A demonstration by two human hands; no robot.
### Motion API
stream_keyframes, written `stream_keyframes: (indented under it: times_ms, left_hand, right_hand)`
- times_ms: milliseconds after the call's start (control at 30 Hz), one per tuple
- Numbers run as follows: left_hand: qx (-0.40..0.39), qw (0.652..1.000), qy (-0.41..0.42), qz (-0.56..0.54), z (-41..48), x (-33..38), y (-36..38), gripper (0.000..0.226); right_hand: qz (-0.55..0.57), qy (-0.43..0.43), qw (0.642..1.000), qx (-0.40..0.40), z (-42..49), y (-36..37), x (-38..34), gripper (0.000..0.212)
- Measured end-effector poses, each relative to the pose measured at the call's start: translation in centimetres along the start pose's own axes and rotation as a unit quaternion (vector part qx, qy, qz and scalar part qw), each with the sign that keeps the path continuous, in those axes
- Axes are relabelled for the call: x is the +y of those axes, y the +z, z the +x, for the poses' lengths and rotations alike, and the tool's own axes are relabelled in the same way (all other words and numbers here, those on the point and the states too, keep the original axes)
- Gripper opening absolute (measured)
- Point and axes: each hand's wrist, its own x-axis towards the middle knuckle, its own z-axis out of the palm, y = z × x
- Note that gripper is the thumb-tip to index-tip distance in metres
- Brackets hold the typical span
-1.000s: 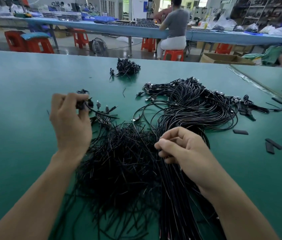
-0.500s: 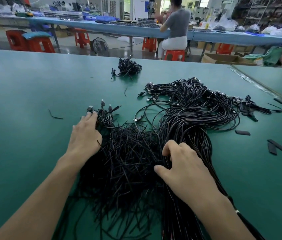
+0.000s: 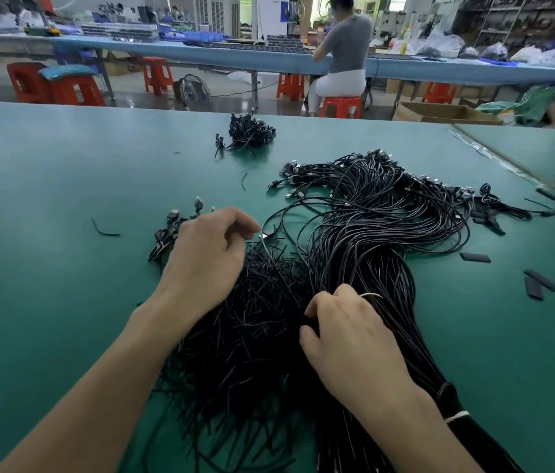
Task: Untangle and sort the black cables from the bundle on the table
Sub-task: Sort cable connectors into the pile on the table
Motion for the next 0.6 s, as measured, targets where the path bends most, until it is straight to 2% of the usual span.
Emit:
stream_keyframes:
  times_ms: [100, 167, 367, 467, 600]
  left_hand:
    - [-0.097, 0.992, 0.037, 0.069, -0.9, 1.4, -0.3, 0.032]
    - [-0.121, 0.982, 0.043, 0.137, -1.2, 2.3, -0.7, 0.025]
    - [-0.032, 0.985, 0.037, 0.168, -1.5, 3.3, -1.4, 0.020]
    - [-0.095, 0.980, 0.042, 0.171, -1.5, 2.7, -0.9, 0.020]
    - [-0.188, 0.959, 0.064, 0.201, -1.8, 1.9, 0.1, 0.030]
  right_hand:
    - [-0.035, -0.012, 0.999, -0.009, -0.2, 0.0, -0.5, 0.019]
    - [-0.046, -0.012, 0.999, -0.019, -0.3, 0.0, -0.5, 0.019]
    - [0.022, 0.008, 1.000, -0.012, -0.2, -0.3, -0.5, 0.014]
    - [0.074, 0.035, 0.997, 0.007, 0.2, 0.0, -0.3, 0.013]
    - [0.083, 0.034, 0.996, 0.016, 0.6, 0.2, -0.1, 0.024]
